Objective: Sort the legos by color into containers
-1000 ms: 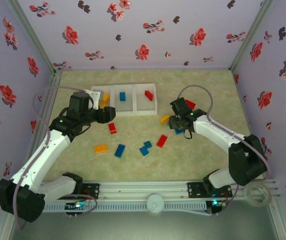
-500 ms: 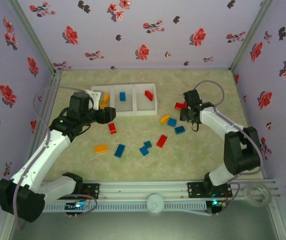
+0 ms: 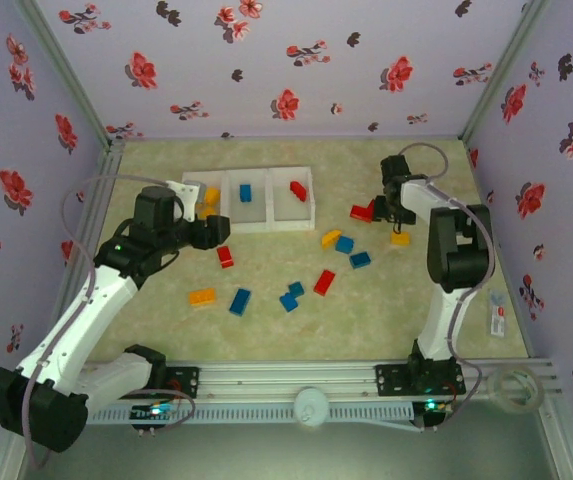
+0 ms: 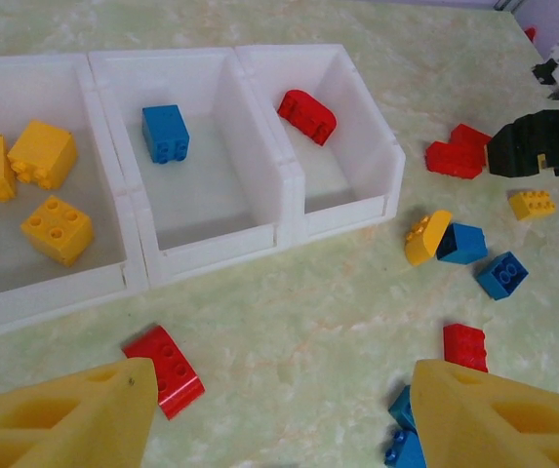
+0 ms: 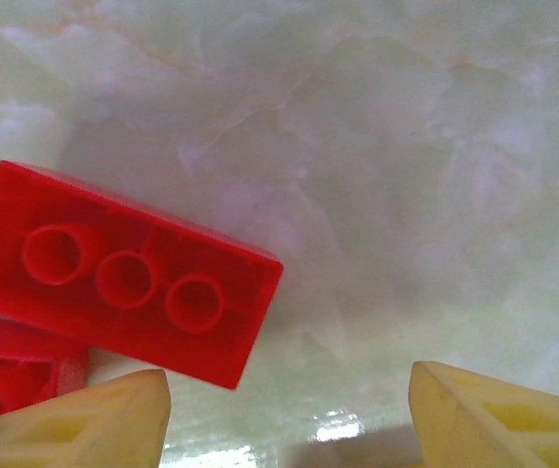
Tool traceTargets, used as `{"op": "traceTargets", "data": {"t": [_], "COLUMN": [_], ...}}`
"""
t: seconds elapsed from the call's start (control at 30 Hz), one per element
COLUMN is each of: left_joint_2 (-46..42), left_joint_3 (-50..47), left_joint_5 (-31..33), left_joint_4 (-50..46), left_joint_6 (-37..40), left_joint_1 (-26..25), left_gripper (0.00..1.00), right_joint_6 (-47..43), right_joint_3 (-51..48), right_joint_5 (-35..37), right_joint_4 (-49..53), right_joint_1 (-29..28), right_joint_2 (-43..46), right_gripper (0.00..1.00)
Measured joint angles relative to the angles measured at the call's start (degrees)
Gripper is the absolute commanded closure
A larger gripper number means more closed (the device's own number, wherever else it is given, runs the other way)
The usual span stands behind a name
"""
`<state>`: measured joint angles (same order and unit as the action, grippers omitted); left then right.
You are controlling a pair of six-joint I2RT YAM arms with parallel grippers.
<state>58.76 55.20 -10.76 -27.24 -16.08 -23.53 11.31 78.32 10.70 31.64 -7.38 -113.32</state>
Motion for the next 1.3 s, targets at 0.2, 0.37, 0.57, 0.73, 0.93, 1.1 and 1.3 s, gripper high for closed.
{"op": "traceTargets", "data": {"t": [0.2,0.37,0.57,0.73,0.93,1.1,1.3], "left_joint_2": [0.0,0.0,0.0,0.0,-0.1,-0.9,-1.3], "left_joint_3": [0.0,0.0,0.0,0.0,0.0,0.2,0.4], "left_joint_5": [0.0,0.0,0.0,0.0,0.0,0.0,0.0], "left_joint_4": [-0.8,-1.1,-1.3,-1.5,-1.6,-2.0,-2.0], "left_joint_6": [0.0,0.0,0.2,0.4,0.5,0.7,0.9], "left_joint_1": [0.0,0.0,0.0,0.0,0.0,0.0,0.0], "left_gripper": [0.3,0.3,0.3,0.3,0.3,0.3,0.3], "right_joint_6": [-2.1,-3.6,-5.4,-6.6,-7.3,-7.1,-6.7], "right_joint_3": [3.9,8.3,12.5,15.1,16.9,16.9,15.8], "right_joint_5": [-0.8,-2.5,-5.2,-6.9,-8.2,-8.6,-9.5], "right_joint_4": [1.0,1.6,2.1,3.3,4.7,4.7,5.0], "right_joint_1": [0.0,0.3,1.1,1.5,1.5,1.5,0.8], "right_joint_2": [-2.2,-5.4,-8.6,-11.4,-12.1,-12.0,-9.8], "right_gripper": [0.31,0.31,0.35,0.5,0.66,0.7,0.7]}}
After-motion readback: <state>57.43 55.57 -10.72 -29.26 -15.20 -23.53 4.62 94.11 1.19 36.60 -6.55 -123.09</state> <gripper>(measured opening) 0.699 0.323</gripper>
